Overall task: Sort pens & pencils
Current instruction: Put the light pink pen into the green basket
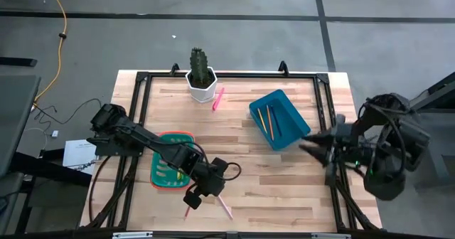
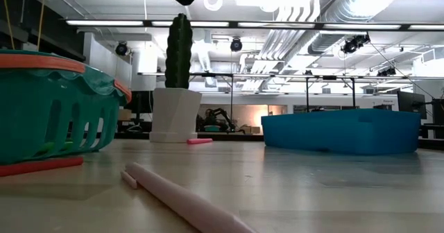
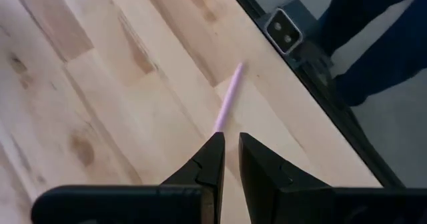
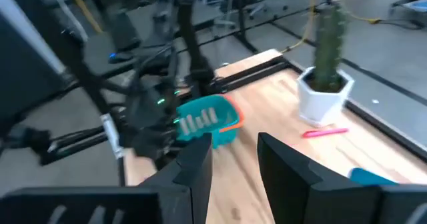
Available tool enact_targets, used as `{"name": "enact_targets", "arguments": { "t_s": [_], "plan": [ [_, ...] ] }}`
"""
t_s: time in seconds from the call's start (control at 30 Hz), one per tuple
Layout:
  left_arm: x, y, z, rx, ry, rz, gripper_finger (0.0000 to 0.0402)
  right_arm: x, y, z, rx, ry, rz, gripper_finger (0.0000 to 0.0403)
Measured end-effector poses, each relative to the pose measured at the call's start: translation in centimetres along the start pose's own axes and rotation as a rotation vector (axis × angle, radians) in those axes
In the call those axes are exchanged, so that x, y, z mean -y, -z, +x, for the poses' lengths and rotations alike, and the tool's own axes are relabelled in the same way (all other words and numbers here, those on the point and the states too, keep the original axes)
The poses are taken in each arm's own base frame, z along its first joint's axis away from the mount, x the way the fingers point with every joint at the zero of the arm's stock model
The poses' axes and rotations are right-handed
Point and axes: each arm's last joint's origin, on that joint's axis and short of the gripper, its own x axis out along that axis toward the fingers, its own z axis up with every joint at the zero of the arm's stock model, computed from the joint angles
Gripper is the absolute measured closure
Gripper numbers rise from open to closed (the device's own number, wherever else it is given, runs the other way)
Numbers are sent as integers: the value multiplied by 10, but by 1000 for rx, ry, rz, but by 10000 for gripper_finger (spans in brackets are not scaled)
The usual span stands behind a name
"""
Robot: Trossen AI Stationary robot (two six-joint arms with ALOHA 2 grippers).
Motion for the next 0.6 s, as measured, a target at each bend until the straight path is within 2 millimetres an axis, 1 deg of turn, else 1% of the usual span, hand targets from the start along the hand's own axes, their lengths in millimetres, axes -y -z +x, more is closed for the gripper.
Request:
{"name": "enact_targets", "arguments": {
  "t_s": [0.07,0.13,0.23,0.3,0.37,0.47,0.53,0.57,0.6],
  "plan": [
    [1,-1,-1,15,18,-8,366,-10,2,-1,3,-34,3,293],
    [1,-1,-1,14,22,-22,366,-19,-1,-2,16,-86,22,293],
    [1,-1,-1,14,23,-28,366,-38,-11,-2,43,-214,39,293],
    [1,-1,-1,15,32,-37,366,-52,-23,-1,78,-337,44,293],
    [2,-1,-1,16,42,-42,366,-66,-36,-1,132,-517,30,293],
    [2,-1,-1,16,45,-45,366,-88,-51,-1,276,-873,-52,293],
    [2,-2,-1,17,45,-48,366,-98,-53,-3,368,-1114,-163,294],
    [2,-2,-1,17,45,-54,366,-100,-53,-3,389,-1195,-220,293],
    [2,-2,-1,17,45,-61,366,-100,-52,-3,394,-1235,-257,293]
  ]
}}
